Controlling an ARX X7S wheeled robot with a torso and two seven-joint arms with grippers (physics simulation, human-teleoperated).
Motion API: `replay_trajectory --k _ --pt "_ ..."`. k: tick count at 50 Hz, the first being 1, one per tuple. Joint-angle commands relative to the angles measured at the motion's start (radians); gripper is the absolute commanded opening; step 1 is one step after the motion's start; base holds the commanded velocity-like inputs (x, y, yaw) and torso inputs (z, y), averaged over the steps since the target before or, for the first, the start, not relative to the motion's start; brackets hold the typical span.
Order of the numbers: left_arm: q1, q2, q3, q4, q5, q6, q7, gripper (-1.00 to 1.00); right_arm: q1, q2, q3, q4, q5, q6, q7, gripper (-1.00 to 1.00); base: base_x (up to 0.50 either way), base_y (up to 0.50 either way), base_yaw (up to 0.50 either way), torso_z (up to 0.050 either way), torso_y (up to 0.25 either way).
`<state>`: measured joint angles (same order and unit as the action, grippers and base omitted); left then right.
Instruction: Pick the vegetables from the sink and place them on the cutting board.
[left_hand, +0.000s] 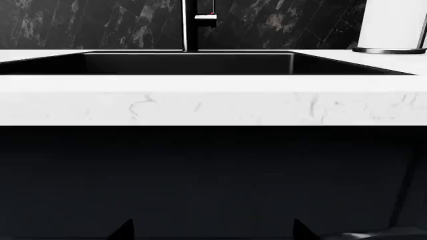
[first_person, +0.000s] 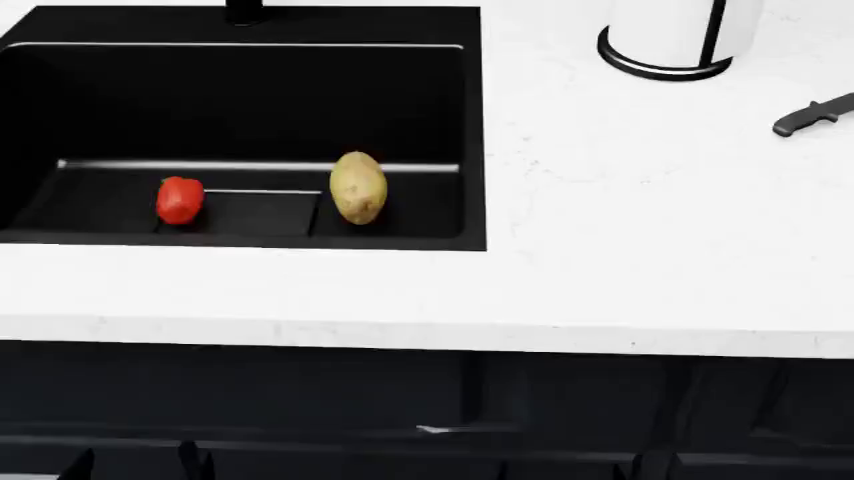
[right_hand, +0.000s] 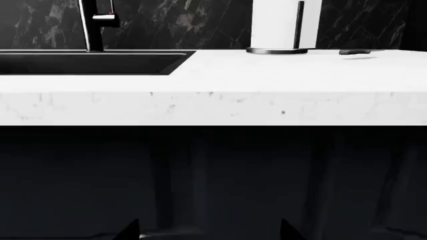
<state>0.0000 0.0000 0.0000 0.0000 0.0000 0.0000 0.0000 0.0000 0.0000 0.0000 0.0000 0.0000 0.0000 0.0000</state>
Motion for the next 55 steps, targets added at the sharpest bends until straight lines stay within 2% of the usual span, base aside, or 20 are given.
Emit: replay_trajectory --k 1,12,14,16,17,18,24,27,28,30,34,41,46,47,48,55 --pt "-0.005 -0.014 0.017 0.002 -0.017 -0.005 -0.024 1.0 -0.002 0.016 -0.027 -0.001 -0.001 0.001 0.026 1.0 0.0 0.0 0.0 0.0 0.0" --pt "-0.005 -0.048 0.054 -0.005 -0.023 0.014 -0.076 1.0 -0.004 0.049 -0.067 0.0 0.037 0.012 0.053 1.0 0.0 0.0 0.0 0.0 0.0" --pt "-0.015 -0.043 0.048 0.003 -0.05 -0.054 -0.083 1.0 -0.007 0.051 -0.068 -0.002 0.044 0.009 0.059 1.0 0.0 0.0 0.0 0.0 0.0" --pt "-0.015 -0.043 0.048 0.003 -0.05 -0.054 -0.083 1.0 -0.007 0.051 -0.068 -0.002 0.044 0.009 0.059 1.0 0.0 0.0 0.0 0.0 0.0" --pt "-0.014 -0.012 0.012 -0.007 0.03 0.0 -0.037 1.0 0.0 0.01 -0.02 0.0 -0.001 0.0 0.012 1.0 0.0 0.0 0.0 0.0 0.0" --pt "-0.012 -0.011 0.022 -0.001 0.046 -0.035 -0.043 1.0 -0.008 0.01 -0.018 0.005 0.0 0.009 0.012 1.0 0.0 0.0 0.0 0.0 0.0" --pt "-0.01 -0.034 0.048 0.045 0.028 -0.075 -0.066 1.0 -0.01 0.037 -0.038 -0.039 0.031 0.05 0.039 1.0 0.0 0.0 0.0 0.0 0.0" --pt "0.019 -0.044 0.051 0.172 0.001 -0.146 -0.06 1.0 -0.021 0.05 -0.043 -0.163 0.04 0.156 0.05 1.0 0.0 0.0 0.0 0.0 0.0" --pt "0.039 -0.06 0.069 0.2 0.047 -0.117 -0.077 1.0 -0.021 0.054 -0.048 -0.225 0.032 0.217 0.06 1.0 0.0 0.0 0.0 0.0 0.0" --pt "0.038 -0.057 0.044 0.261 -0.013 -0.224 -0.062 1.0 -0.016 0.063 -0.066 -0.332 0.022 0.326 0.066 1.0 0.0 0.0 0.0 0.0 0.0" --pt "-0.009 -0.075 0.012 0.515 -0.066 -0.485 -0.063 1.0 0.03 0.067 -0.073 -0.541 0.031 0.572 0.081 1.0 0.0 0.0 0.0 0.0 0.0" --pt "-0.06 -0.108 0.024 0.721 -0.093 -0.759 -0.071 1.0 0.118 0.085 -0.06 -0.799 0.051 0.917 0.109 1.0 0.0 0.0 0.0 0.0 0.0" --pt "-0.077 -0.11 0.006 0.765 -0.122 -0.801 -0.067 1.0 0.144 0.093 -0.034 -0.887 0.06 1.019 0.118 1.0 0.0 0.0 0.0 0.0 0.0" --pt "-0.066 -0.103 -0.024 0.767 -0.161 -0.762 -0.039 1.0 0.144 0.098 -0.038 -0.895 0.056 1.028 0.123 1.0 0.0 0.0 0.0 0.031 0.0" --pt "-0.063 -0.107 -0.017 0.755 -0.147 -0.724 -0.043 1.0 0.143 0.096 -0.033 -0.898 0.06 1.029 0.123 1.0 0.0 0.0 0.0 0.045 0.0" --pt "-0.064 -0.113 -0.013 0.745 -0.156 -0.744 -0.055 1.0 0.143 0.105 -0.036 -0.902 0.064 1.047 0.132 1.0 0.0 0.0 0.0 0.05 0.0"
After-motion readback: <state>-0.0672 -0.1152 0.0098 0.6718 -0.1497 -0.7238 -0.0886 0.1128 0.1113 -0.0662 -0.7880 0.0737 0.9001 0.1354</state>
